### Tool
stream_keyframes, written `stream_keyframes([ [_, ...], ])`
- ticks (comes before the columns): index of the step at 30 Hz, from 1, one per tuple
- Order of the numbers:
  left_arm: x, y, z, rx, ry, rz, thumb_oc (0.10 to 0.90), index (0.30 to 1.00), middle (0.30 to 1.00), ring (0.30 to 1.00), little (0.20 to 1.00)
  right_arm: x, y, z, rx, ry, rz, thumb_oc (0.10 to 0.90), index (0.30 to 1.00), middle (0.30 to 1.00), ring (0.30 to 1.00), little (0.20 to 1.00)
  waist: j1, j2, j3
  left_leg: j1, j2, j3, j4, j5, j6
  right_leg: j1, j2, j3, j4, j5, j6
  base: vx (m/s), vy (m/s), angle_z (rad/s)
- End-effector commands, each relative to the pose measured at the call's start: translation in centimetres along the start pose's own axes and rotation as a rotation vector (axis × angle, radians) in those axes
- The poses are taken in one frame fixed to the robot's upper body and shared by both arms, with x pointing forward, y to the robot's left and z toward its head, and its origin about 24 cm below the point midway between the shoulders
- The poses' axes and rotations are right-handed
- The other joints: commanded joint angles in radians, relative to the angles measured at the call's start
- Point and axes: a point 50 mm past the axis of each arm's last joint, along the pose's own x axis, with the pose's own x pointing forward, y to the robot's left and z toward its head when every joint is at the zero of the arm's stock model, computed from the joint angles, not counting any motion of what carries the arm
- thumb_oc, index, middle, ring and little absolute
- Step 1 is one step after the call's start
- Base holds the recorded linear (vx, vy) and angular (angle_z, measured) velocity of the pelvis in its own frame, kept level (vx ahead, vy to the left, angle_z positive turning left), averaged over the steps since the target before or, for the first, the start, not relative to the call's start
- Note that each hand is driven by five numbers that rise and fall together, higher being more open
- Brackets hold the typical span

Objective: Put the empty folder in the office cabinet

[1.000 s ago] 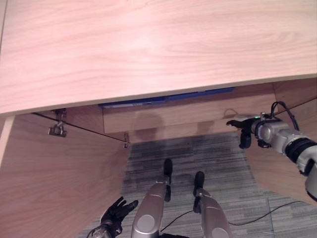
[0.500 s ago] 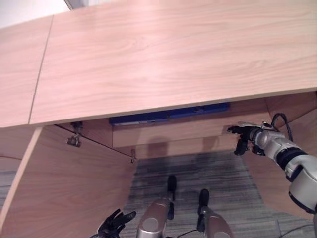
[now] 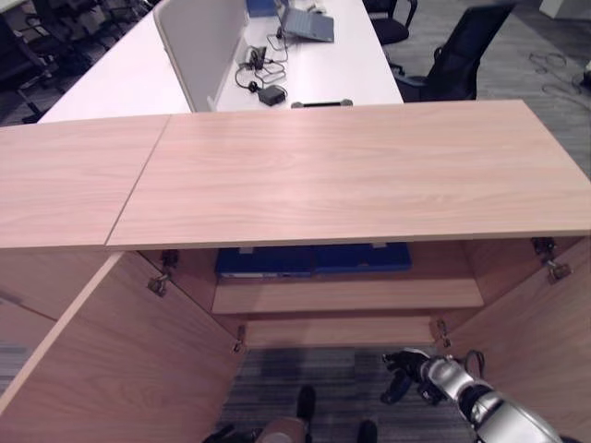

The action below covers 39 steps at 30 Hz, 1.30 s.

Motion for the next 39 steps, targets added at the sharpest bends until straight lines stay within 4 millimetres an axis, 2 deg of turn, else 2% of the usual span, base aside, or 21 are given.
stream_keyframes([
  [1, 0.1, -0.2, 0.1, 0.080, 0.018, -0.005, 0.800, 0.900, 0.900, 0.900, 0.900, -0.2, -1.6, 0.2, 0.158, -0.036, -0.086, 0.800, 0.900, 0.900, 0.900, 0.900, 0.008, -0.016, -0.075, -0.053, -0.004, -0.061, -0.011, -0.006, -0.033, -0.001, 0.016, 0.025, 0.071, -0.083, -0.016, 0.15, -0.028, 0.59],
  [2, 0.0, 0.1, -0.1, 0.087, 0.027, 0.004, 0.800, 0.900, 0.900, 0.900, 0.900, -0.1, -0.3, -1.8, 0.235, 0.015, -0.067, 0.800, 0.900, 0.900, 0.900, 0.900, 0.007, -0.025, -0.101, -0.051, -0.010, -0.077, -0.011, -0.010, -0.029, 0.014, 0.019, 0.016, 0.050, -0.080, -0.019, 0.15, -0.008, 0.52],
  [3, 0.0, 0.0, -0.3, 0.090, 0.035, 0.003, 0.800, 0.900, 0.900, 0.900, 0.900, 0.0, 0.5, -2.6, 0.269, 0.037, -0.057, 0.800, 0.900, 0.900, 0.900, 0.900, 0.007, -0.030, -0.113, -0.048, -0.014, -0.083, -0.011, -0.013, -0.028, 0.022, 0.019, 0.010, 0.037, -0.078, -0.019, 0.11, 0.000, 0.55],
  [6, -0.1, 0.1, -1.1, 0.074, 0.051, 0.008, 0.800, 0.900, 0.900, 0.900, 0.900, 0.0, 2.0, -4.1, 0.356, 0.064, -0.043, 0.800, 0.900, 0.900, 0.900, 0.900, 0.005, -0.039, -0.139, -0.038, -0.021, -0.096, -0.011, -0.021, -0.024, 0.039, 0.018, 0.003, 0.014, -0.073, -0.021, 0.06, 0.016, 0.24],
  [9, -0.2, 0.3, -2.4, 0.060, 0.085, 0.025, 0.800, 0.900, 0.900, 0.900, 0.900, 0.0, 4.1, -5.8, 0.539, 0.087, -0.050, 0.800, 0.900, 0.900, 0.900, 0.900, -0.006, -0.047, -0.168, -0.031, -0.024, -0.105, -0.011, -0.029, -0.023, 0.045, 0.018, 0.002, 0.010, -0.073, -0.021, 0.03, 0.041, 0.11],
  [10, -0.2, 0.0, -2.7, 0.053, 0.092, 0.026, 0.800, 0.900, 0.900, 0.900, 0.900, -0.2, 4.8, -6.8, 0.598, 0.112, -0.067, 0.800, 0.900, 0.900, 0.900, 0.900, -0.013, -0.047, -0.175, -0.027, -0.023, -0.108, -0.011, -0.031, -0.022, 0.046, 0.017, 0.003, 0.012, -0.075, -0.023, 0.05, 0.096, 0.08],
  [11, -0.4, -0.2, -3.9, 0.009, 0.110, 0.038, 0.800, 0.900, 0.900, 0.900, 0.900, -0.8, 6.6, -9.5, 0.654, 0.188, -0.079, 0.800, 0.900, 0.900, 0.900, 0.900, -0.035, -0.044, -0.176, -0.021, -0.020, -0.113, -0.011, -0.035, -0.019, 0.048, 0.019, 0.009, 0.009, -0.080, -0.028, 0.03, 0.090, 0.07],
  [14, -0.5, -0.3, -4.9, -0.009, 0.134, 0.041, 0.800, 0.900, 0.900, 0.900, 0.900, -1.4, 7.3, -11.4, 0.653, 0.257, -0.091, 0.800, 0.900, 0.900, 0.900, 0.900, -0.042, -0.046, -0.169, -0.034, -0.024, -0.114, 0.015, -0.046, -0.011, 0.045, 0.014, 0.010, 0.005, -0.071, -0.028, -0.01, 0.047, 0.08],
  [15, -0.5, -0.5, -4.9, -0.012, 0.136, 0.038, 0.800, 0.900, 0.900, 0.900, 0.900, -1.5, 6.9, -11.6, 0.633, 0.264, -0.106, 0.800, 0.900, 0.900, 0.900, 0.900, -0.046, -0.051, -0.155, -0.075, -0.032, -0.110, 0.089, -0.062, -0.010, 0.034, 0.003, 0.010, 0.018, -0.067, -0.028, -0.17, 0.057, 0.09],
  [16, -0.5, -0.7, -5.0, -0.015, 0.143, 0.040, 0.800, 0.900, 0.900, 0.900, 0.900, -1.5, 6.5, -11.7, 0.629, 0.266, -0.122, 0.800, 0.900, 0.900, 0.900, 0.900, -0.050, -0.060, -0.131, -0.103, -0.052, -0.097, 0.209, -0.139, -0.002, 0.010, -0.019, 0.020, 0.045, -0.059, -0.028, -0.17, 0.063, 0.19],
  [18, -0.6, -0.6, -5.4, -0.028, 0.155, 0.046, 0.800, 0.900, 0.900, 0.900, 0.900, -1.6, 6.4, -11.8, 0.639, 0.268, -0.131, 0.800, 0.900, 0.900, 0.900, 0.900, -0.057, -0.069, -0.125, -0.092, -0.059, -0.086, 0.272, -0.189, 0.008, -0.005, -0.031, 0.029, 0.054, -0.049, -0.024, -0.05, 0.065, 0.19],
  [19, -0.7, -0.5, -6.0, -0.045, 0.169, 0.058, 0.800, 0.900, 0.900, 0.900, 0.900, -1.6, 6.5, -12.0, 0.657, 0.269, -0.134, 0.800, 0.900, 0.900, 0.900, 0.900, -0.062, -0.077, -0.122, -0.063, -0.051, -0.061, 0.331, -0.231, 0.020, -0.012, -0.039, 0.042, 0.053, -0.040, -0.023, 0.06, 0.068, 0.06],
  [20, -0.7, -0.5, -6.0, -0.049, 0.171, 0.061, 0.800, 0.900, 0.900, 0.900, 0.900, -1.6, 6.6, -12.0, 0.665, 0.268, -0.135, 0.800, 0.900, 0.900, 0.900, 0.900, -0.066, -0.080, -0.126, -0.046, -0.048, -0.056, 0.329, -0.237, 0.024, -0.016, -0.040, 0.044, 0.050, -0.038, -0.023, 0.12, 0.114, -0.04],
  [21, -0.8, -0.7, -6.3, -0.053, 0.176, 0.056, 0.800, 0.900, 0.900, 0.900, 0.900, -1.9, 7.4, -12.7, 0.689, 0.287, -0.125, 0.800, 0.900, 0.900, 0.900, 0.900, -0.080, -0.073, -0.139, 0.030, -0.035, -0.034, 0.259, -0.244, 0.029, -0.018, -0.033, 0.050, 0.048, -0.036, -0.020, 0.11, 0.108, 0.02],
  [23, -0.8, -1.0, -6.5, -0.046, 0.178, 0.046, 0.800, 0.900, 0.900, 0.900, 0.900, -2.1, 8.9, -13.4, 0.696, 0.323, -0.094, 0.800, 0.900, 0.900, 0.900, 0.900, -0.093, -0.063, -0.172, 0.089, -0.039, -0.028, 0.114, -0.234, 0.031, -0.021, -0.026, 0.046, 0.039, -0.028, -0.014, 0.11, 0.116, 0.17],
  [27, -0.6, -1.6, -5.9, -0.026, 0.159, 0.025, 0.800, 0.900, 0.900, 0.900, 0.900, -2.0, 9.9, -12.9, 0.676, 0.317, -0.063, 0.800, 0.900, 0.900, 0.900, 0.900, -0.092, -0.058, -0.190, 0.122, -0.047, -0.038, 0.034, -0.214, 0.029, -0.018, -0.022, 0.044, 0.022, -0.016, -0.006, 0.05, 0.066, 0.29],
  [29, -0.5, -1.9, -5.5, -0.018, 0.146, 0.018, 0.800, 0.900, 0.900, 0.900, 0.900, -1.5, 10.3, -11.7, 0.658, 0.274, -0.042, 0.800, 0.900, 0.900, 0.900, 0.900, -0.087, -0.053, -0.201, 0.137, -0.051, -0.041, -0.005, -0.198, 0.029, -0.016, -0.019, 0.041, 0.013, -0.007, -0.001, 0.01, 0.049, 0.01],
  [35, -0.5, -2.3, -6.1, 0.030, 0.175, 0.024, 0.800, 0.900, 0.900, 0.900, 0.900, -0.7, 10.7, -9.0, 0.572, 0.175, -0.014, 0.800, 0.900, 0.900, 0.900, 0.900, -0.090, -0.042, -0.221, 0.108, -0.063, -0.042, -0.011, -0.181, 0.026, -0.021, -0.016, 0.040, -0.004, 0.011, 0.004, -0.02, 0.053, -0.03],
  [39, -0.5, -2.7, -6.2, 0.040, 0.181, 0.018, 0.800, 0.900, 0.900, 0.900, 0.900, -0.5, 10.2, -8.0, 0.537, 0.126, -0.033, 0.800, 0.900, 0.900, 0.900, 0.900, -0.095, -0.043, -0.224, 0.083, -0.070, -0.040, -0.011, -0.172, 0.023, -0.029, -0.014, 0.042, -0.017, 0.017, 0.009, -0.02, 0.044, -0.11],
])
